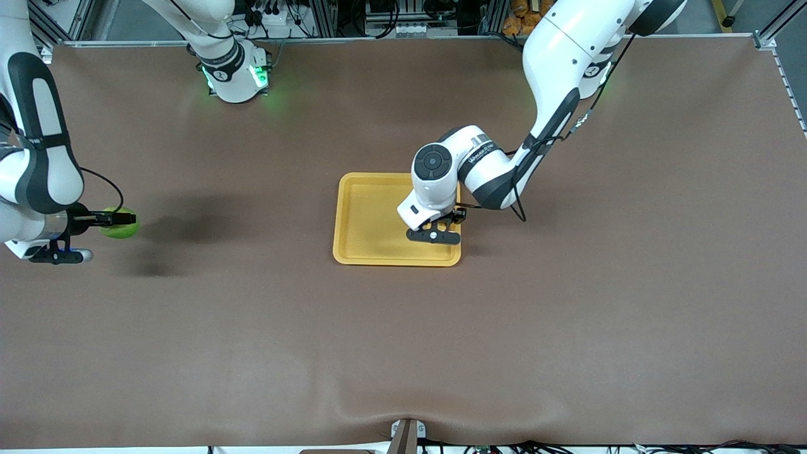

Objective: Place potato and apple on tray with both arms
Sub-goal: 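Carry the potato with the left gripper onto the yellow tray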

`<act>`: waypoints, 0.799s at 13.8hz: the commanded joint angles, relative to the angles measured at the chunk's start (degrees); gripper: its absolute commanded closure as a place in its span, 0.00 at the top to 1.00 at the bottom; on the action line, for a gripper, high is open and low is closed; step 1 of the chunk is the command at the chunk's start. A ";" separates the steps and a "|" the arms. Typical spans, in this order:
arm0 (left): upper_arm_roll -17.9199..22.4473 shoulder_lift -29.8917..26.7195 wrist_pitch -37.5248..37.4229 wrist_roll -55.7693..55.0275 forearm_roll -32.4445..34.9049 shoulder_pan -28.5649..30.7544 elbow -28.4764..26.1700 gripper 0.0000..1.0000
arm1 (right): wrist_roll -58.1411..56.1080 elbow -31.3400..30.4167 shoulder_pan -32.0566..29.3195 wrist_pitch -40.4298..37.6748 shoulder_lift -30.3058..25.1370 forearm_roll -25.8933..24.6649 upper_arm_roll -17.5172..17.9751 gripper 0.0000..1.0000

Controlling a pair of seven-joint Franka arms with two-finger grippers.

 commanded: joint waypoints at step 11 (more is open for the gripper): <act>-0.12 -7.68 -12.13 -3.87 -0.93 4.31 8.08 1.00 | 7.73 9.51 12.41 -12.92 -2.55 4.15 0.57 0.00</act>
